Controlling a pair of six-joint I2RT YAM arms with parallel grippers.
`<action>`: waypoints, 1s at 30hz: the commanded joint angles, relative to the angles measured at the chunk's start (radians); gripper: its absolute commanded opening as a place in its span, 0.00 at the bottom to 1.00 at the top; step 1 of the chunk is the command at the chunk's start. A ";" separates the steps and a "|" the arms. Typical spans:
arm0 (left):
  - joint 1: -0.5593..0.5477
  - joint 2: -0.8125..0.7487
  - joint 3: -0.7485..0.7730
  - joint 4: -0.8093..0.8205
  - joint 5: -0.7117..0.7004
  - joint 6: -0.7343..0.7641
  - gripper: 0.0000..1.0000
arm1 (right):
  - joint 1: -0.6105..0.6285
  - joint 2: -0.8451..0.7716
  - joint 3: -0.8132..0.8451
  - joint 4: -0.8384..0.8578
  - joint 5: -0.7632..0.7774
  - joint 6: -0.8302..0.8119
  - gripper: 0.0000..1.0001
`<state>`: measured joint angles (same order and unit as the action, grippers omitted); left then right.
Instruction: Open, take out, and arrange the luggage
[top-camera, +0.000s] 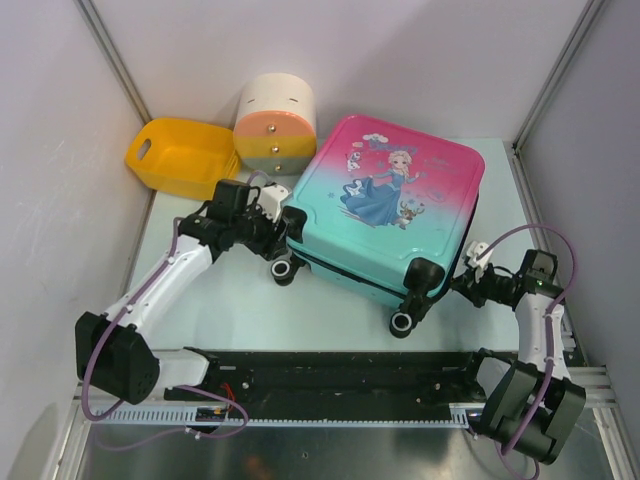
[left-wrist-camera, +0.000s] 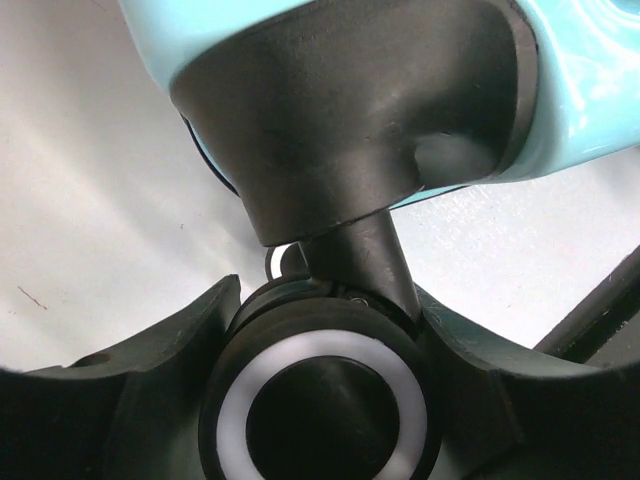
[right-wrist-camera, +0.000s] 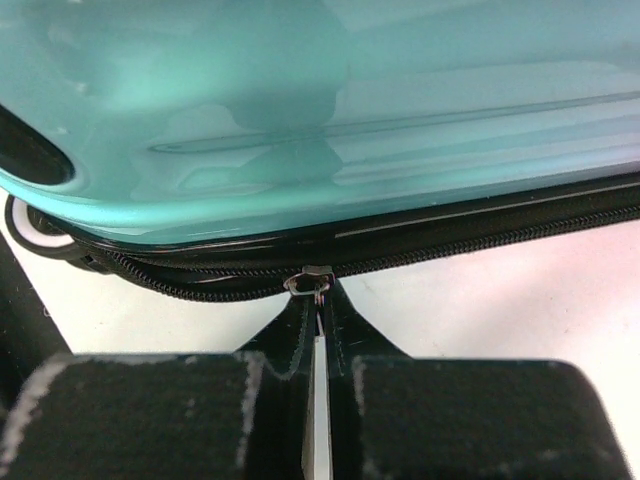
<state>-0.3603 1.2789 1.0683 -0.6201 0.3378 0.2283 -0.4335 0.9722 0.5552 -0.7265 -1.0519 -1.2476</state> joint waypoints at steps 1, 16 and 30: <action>0.037 0.019 -0.004 0.026 -0.200 0.009 0.27 | -0.027 -0.038 0.031 0.085 0.021 0.068 0.00; 0.169 0.092 0.050 0.026 -0.132 0.129 0.00 | -0.067 0.184 0.049 0.673 0.083 0.260 0.00; 0.169 -0.060 0.145 -0.078 0.243 0.134 0.97 | 0.105 0.117 0.123 0.073 -0.088 -0.016 0.00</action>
<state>-0.1997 1.3769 1.1748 -0.6544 0.4839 0.3401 -0.3836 1.1545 0.6346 -0.4858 -1.0595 -1.1847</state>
